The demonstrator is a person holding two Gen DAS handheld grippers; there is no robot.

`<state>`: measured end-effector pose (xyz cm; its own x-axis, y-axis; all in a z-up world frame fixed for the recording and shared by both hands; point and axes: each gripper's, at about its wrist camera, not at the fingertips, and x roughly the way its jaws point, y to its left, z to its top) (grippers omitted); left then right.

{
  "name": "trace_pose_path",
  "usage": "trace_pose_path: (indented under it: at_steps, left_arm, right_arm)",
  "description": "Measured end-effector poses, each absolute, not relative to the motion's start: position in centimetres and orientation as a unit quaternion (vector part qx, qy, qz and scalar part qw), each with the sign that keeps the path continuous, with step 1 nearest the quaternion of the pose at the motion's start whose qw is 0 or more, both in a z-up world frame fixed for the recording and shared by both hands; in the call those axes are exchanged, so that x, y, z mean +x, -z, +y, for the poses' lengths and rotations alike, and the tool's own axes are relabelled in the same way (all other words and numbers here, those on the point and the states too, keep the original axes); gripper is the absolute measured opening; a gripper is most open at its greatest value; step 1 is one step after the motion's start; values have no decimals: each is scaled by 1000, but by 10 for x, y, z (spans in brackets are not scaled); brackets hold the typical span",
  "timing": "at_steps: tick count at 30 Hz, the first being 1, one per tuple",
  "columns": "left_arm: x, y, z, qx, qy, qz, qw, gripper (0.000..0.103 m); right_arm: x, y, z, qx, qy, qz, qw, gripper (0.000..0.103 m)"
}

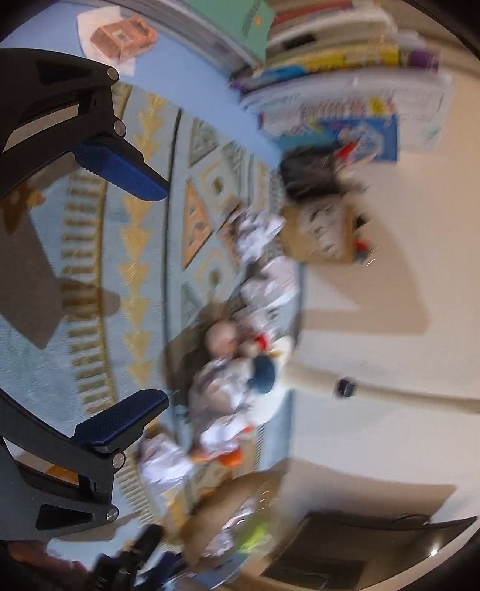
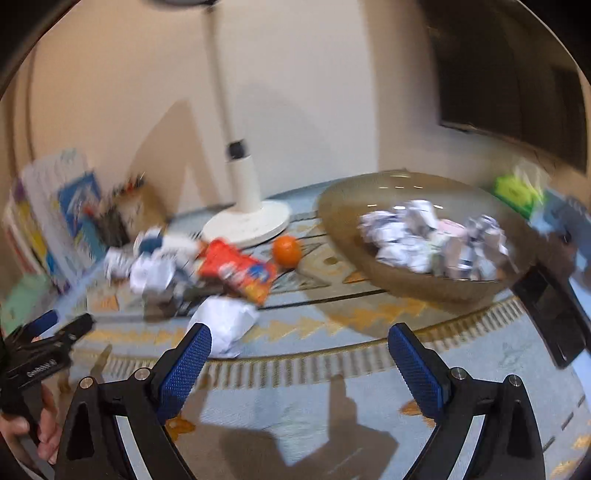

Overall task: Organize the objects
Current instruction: 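Grasp a crumpled paper ball with each tool from the rug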

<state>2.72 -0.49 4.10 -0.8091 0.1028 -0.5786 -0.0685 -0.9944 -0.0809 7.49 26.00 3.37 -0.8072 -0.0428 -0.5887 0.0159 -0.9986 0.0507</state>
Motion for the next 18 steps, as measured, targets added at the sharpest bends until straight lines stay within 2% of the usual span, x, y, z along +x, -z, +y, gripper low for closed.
trace_pose_path:
  at_steps: [2, 9, 18]
  left_arm:
    - [20, -34, -10, -338, -939, -42, 52, 102]
    - [17, -27, -18, -363, -930, -60, 24, 102]
    - [11, -18, -43, -384, -915, -124, 22, 102]
  right_arm:
    - [70, -27, 258, 323, 946, -4, 3, 96]
    - [63, -23, 273, 339, 940, -34, -29, 97]
    - [65, -21, 239, 334, 940, 56, -44, 97]
